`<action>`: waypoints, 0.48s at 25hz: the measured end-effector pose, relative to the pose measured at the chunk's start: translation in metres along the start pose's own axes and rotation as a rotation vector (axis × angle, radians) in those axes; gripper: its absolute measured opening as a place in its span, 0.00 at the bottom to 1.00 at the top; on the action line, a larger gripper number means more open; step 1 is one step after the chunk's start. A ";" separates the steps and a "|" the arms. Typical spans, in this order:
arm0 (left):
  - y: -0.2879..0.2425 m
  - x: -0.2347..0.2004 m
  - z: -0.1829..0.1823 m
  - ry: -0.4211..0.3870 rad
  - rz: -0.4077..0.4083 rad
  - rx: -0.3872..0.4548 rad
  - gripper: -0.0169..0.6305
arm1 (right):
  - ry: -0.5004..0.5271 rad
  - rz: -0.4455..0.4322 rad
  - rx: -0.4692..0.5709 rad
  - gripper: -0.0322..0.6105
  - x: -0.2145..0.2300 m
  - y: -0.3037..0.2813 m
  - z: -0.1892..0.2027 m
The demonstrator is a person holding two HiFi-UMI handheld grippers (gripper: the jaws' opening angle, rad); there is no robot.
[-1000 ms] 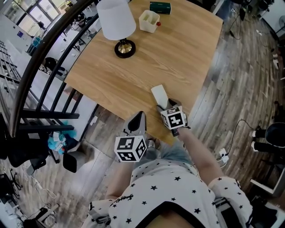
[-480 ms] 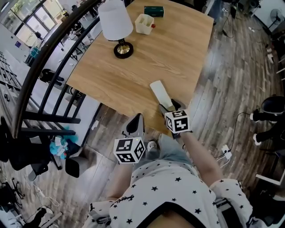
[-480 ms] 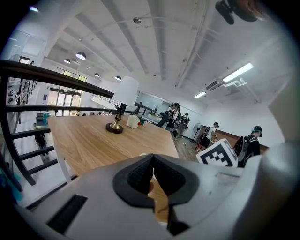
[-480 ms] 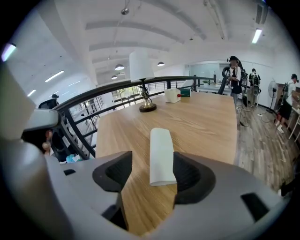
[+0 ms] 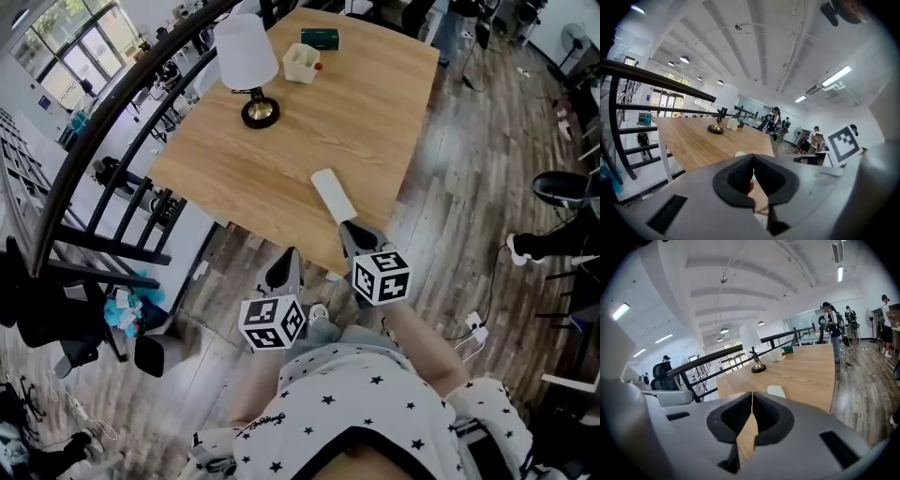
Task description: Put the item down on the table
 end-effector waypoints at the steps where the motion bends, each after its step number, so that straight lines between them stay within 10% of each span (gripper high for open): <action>1: 0.006 0.004 0.001 0.000 -0.005 0.007 0.05 | -0.002 -0.013 0.016 0.05 -0.004 0.010 -0.002; 12: 0.073 0.079 0.022 0.018 -0.073 0.066 0.05 | 0.051 -0.196 0.092 0.04 -0.024 0.122 -0.013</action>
Point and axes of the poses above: the fingertips, and each gripper's own axes: y backward along the fingers, x to its right, z out of its underside, the point moved 8 cm from there along y, backward along the fingers, and after that the axes turned 9 degrees about x, right-handed, at the moved point
